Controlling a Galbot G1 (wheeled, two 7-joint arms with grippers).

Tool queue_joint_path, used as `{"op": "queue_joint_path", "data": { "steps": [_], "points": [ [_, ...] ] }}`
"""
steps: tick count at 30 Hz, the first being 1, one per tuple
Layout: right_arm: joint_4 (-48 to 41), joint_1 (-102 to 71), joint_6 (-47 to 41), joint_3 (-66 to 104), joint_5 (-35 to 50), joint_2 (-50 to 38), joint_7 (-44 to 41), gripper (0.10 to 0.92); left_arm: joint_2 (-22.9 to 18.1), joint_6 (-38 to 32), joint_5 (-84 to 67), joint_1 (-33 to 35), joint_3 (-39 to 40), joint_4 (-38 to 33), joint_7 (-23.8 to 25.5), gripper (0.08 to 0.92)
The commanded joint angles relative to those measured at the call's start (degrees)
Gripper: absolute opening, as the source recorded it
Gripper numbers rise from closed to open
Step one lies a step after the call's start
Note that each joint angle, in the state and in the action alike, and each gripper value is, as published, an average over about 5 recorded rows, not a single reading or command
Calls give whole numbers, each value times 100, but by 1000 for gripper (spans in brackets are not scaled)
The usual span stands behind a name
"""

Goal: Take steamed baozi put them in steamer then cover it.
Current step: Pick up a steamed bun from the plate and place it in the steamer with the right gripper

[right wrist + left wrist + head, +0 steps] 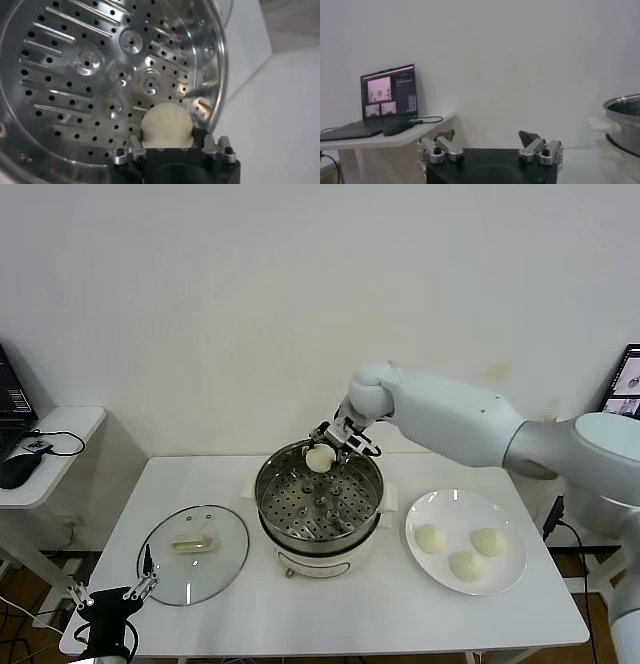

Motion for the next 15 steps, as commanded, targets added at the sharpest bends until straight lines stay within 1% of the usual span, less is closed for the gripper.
{"op": "queue_joint_path", "data": {
  "steps": [1,7,13,15],
  "points": [
    [-286,-196,612,-93,-693,270,219,628,14,1,-7,-5,-7,3,-5,823],
    [-597,-245,885,-15,-1071,423,318,628,23,-3,-19,-2,-31,8,-13,823],
    [-789,-270,1066,27,-1217,534,369,629,28,-1,-31,-11,-47,-5,-16,823],
    [-802,-277,1086,29,-1212,553,374,649,25,0,-31,-14,-45,-8,-17,823]
  ]
}}
